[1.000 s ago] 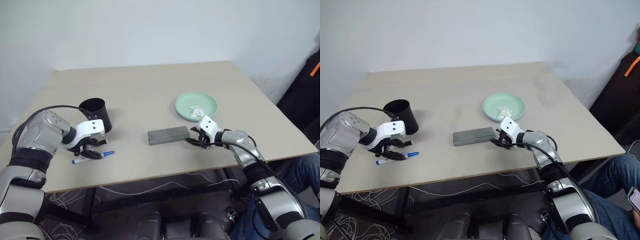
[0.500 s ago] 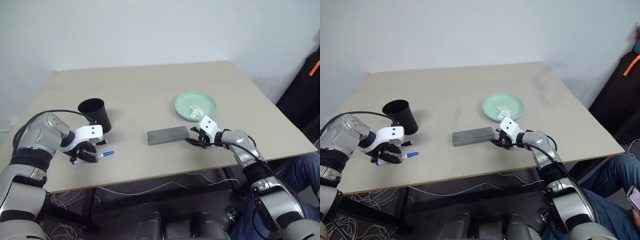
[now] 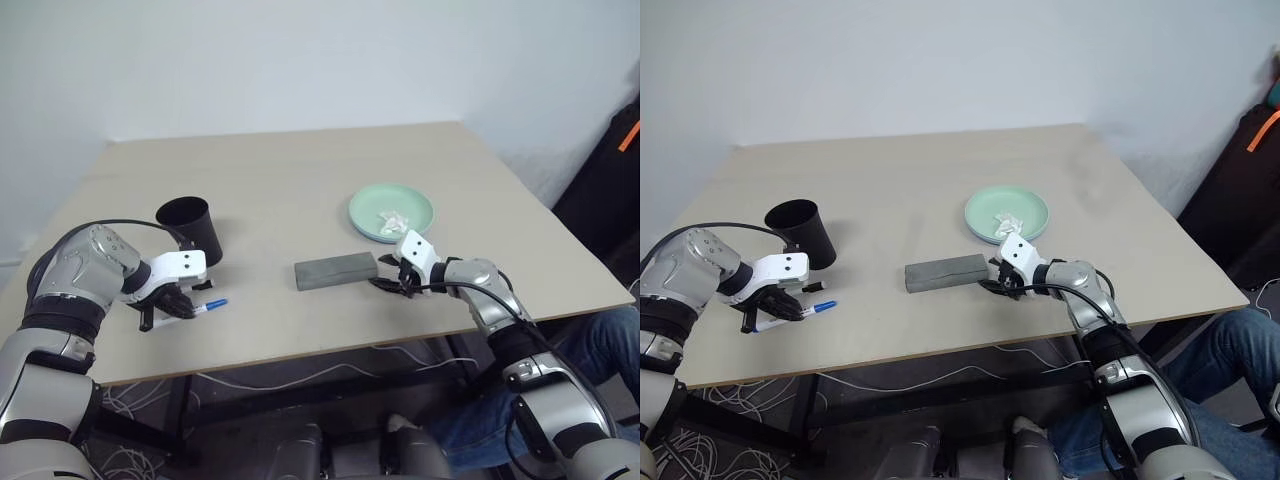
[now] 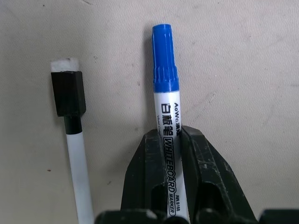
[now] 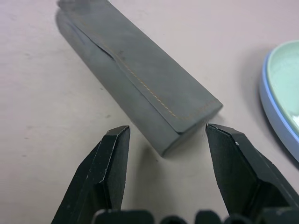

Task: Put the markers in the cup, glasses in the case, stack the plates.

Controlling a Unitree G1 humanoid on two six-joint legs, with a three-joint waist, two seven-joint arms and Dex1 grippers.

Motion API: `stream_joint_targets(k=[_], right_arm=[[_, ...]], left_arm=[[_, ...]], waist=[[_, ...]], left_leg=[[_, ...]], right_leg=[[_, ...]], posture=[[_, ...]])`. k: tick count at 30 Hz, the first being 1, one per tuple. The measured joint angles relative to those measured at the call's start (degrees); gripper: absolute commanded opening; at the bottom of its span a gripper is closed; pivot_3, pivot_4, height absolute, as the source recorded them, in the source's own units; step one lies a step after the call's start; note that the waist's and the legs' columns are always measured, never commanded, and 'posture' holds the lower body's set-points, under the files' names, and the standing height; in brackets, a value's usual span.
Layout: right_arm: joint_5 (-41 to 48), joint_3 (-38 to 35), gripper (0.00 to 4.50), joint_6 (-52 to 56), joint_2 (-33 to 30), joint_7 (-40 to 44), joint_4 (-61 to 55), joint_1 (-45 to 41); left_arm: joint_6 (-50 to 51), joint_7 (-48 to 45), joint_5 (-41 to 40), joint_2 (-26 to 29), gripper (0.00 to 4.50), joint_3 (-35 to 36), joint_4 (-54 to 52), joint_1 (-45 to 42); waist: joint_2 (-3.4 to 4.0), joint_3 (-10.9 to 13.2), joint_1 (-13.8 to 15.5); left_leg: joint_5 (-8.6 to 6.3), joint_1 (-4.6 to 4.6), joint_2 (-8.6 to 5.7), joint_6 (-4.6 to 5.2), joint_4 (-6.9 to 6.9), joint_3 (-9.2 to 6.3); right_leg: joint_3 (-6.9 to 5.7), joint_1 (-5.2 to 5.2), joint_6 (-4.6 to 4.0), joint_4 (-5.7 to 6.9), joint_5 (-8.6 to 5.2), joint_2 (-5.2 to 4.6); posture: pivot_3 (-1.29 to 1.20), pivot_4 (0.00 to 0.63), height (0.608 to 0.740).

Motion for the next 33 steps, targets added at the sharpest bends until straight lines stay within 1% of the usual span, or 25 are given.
stream_joint_targets(k=[5, 10, 17, 21, 23, 25, 28, 31, 33], right_arm=[[4.31, -0.82, 2.82, 2.86, -0.58, 5.36, -5.07, 0.90], [7.99, -1.18, 2.82, 5.90, -1.06, 8.61, -8.78, 2.27], [10.63, -1.48, 2.82, 7.96, -1.58, 9.80, -11.31, 3.29], [10.78, -1.47, 2.82, 8.07, -1.59, 9.57, -11.31, 3.29], [10.78, -1.45, 2.82, 8.06, -1.60, 9.49, -11.30, 3.29], [10.78, -1.44, 2.82, 8.05, -1.49, 9.28, -11.31, 3.27], [10.78, -1.48, 2.82, 8.04, -1.44, 8.45, -11.32, 3.27], [10.77, -1.51, 2.82, 7.93, -1.10, 7.48, -11.32, 3.24], [10.75, -1.49, 2.82, 7.74, -0.69, 7.14, -11.29, 3.17]], left_arm=[[0.28, -0.52, -1.90, 0.00, 0.06, 1.52, -1.60, 0.32], [3.13, -3.80, -8.22, 0.02, 0.06, 5.96, -6.06, 0.74], [9.13, -6.76, -16.60, 0.27, 0.06, 12.00, -11.54, 1.19], [14.11, -6.32, -21.19, -0.19, 0.06, 15.66, -11.60, -2.40], [15.97, -4.38, -23.28, -1.03, 0.06, 18.08, -11.33, -5.59], [16.95, 0.29, -24.95, -2.61, 0.06, 21.41, -9.56, -9.15], [17.35, 8.43, -26.99, -4.92, 0.06, 26.82, -5.95, -12.06], [13.93, 19.30, -28.21, -7.95, 0.06, 31.92, -1.53, -13.15], [10.12, 25.45, -27.84, -9.11, 0.06, 33.23, 0.95, -13.15]], waist=[[-0.07, 0.00, 0.02], [-0.11, 0.01, 0.00], [-0.12, 0.02, 0.00], [-0.24, 0.03, 0.05], [-0.26, 0.03, 0.02], [-0.27, 0.02, -0.01], [-0.27, 0.02, -0.07], [-0.28, 0.01, -0.21], [-0.30, 0.01, -0.23]], left_leg=[[0.00, -0.01, 0.00, 0.00, 0.00, -0.06], [-0.02, -0.03, -0.01, 0.01, 0.00, -0.05], [-0.01, -0.02, 0.00, 0.01, 0.00, -0.06], [-0.01, -0.02, -0.01, 0.01, 0.03, -0.11], [-0.01, -0.02, -0.05, 0.01, 0.05, -0.11], [0.00, -0.02, -0.07, 0.02, 0.06, -0.10], [0.00, -0.01, -0.06, 0.03, 0.05, -0.09], [0.01, 0.00, -0.06, 0.03, 0.05, -0.09], [0.01, 0.00, -0.06, 0.03, 0.06, -0.08]], right_leg=[[-0.02, -0.03, -0.01, -0.05, 0.00, -0.01], [-0.01, -0.04, 0.00, -0.09, 0.00, -0.03], [-0.03, -0.03, 0.00, -0.08, 0.00, -0.02], [-0.09, 0.00, 0.00, -0.09, 0.00, -0.02], [-0.08, 0.03, 0.01, -0.09, 0.01, -0.03], [-0.05, 0.07, 0.04, -0.09, 0.03, -0.02], [-0.02, 0.09, 0.07, -0.07, 0.05, 0.03], [-0.01, 0.11, 0.19, -0.06, 0.12, 0.04], [-0.01, 0.12, 0.20, -0.06, 0.13, 0.04]], posture=[[0.00, 0.000, 0.721], [0.00, 0.000, 0.721], [0.00, 0.000, 0.721], [0.00, 0.000, 0.721], [0.00, 0.000, 0.721], [0.00, 0.000, 0.721], [0.00, 0.000, 0.721], [0.00, 0.000, 0.721], [0.00, 0.000, 0.721]])
